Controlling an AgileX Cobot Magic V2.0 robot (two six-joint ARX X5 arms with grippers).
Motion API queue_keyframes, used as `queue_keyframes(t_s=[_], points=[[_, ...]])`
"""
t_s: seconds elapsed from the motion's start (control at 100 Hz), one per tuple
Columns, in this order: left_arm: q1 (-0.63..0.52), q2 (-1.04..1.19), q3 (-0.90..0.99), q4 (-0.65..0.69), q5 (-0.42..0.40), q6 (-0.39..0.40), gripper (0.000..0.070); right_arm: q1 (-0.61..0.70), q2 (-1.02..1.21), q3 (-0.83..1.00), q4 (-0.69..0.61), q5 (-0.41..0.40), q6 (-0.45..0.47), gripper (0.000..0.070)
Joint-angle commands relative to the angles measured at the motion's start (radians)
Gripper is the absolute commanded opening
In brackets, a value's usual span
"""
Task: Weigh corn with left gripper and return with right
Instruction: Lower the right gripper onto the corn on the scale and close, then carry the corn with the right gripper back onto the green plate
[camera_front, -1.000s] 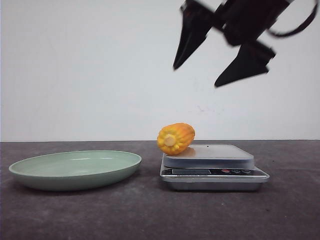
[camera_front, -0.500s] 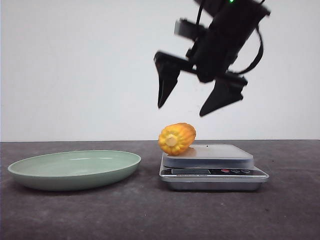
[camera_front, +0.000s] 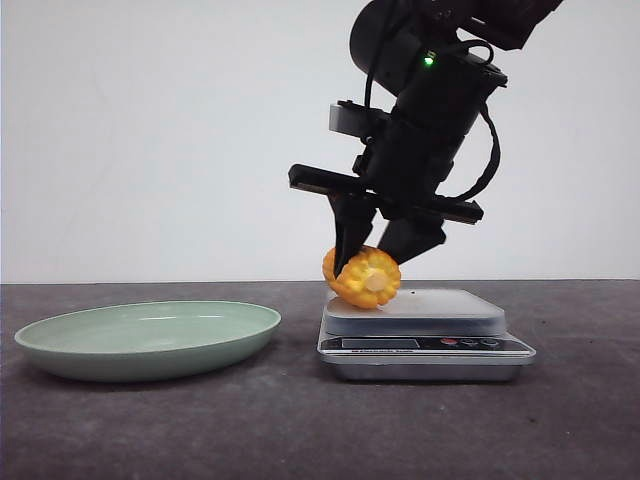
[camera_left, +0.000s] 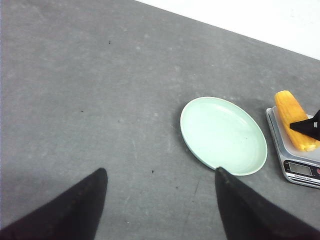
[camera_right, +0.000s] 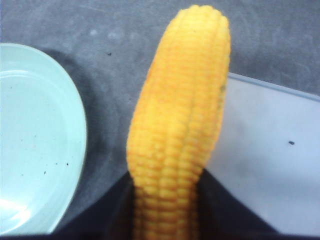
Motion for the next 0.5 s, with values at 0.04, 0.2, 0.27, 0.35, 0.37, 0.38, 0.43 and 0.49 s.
queue_keyframes(t_s=[0.04,0.2,0.27,0.35,0.37,0.38,0.43,0.49], points=[[-0.003,0.000,0.011,0.012,0.001,0.015,0.0393,0.018,-0.020,0.017,0.006,0.020,-0.016,0.0000],[-0.003,0.000,0.011,0.019,0.001,0.014,0.0394,0.063,-0.088,0.057,0.004,-0.008,-0.051,0.0000],[-0.003,0.000,0.011,0.031,0.001,0.015,0.0393,0.097,-0.090,0.103,0.002,-0.040,-0.039,0.0000],[-0.003,0.000,0.011,0.045,0.001,0.015,0.0393,0.137,-0.084,0.161,-0.002,-0.055,-0.028,0.0000],[-0.003,0.000,0.011,0.046,0.001,0.015,0.0393,0.150,-0.077,0.174,0.000,-0.052,-0.024,0.0000],[-0.003,0.000,0.011,0.047,0.001,0.015,0.0393,0.158,-0.072,0.181,0.001,-0.050,-0.021,0.0000],[-0.003,0.000,0.011,0.055,0.001,0.015,0.0394,0.200,-0.043,0.219,0.002,-0.035,-0.013,0.0000],[-0.003,0.000,0.011,0.066,0.000,0.017,0.0393,0.231,-0.006,0.262,0.001,-0.029,-0.001,0.0000]])
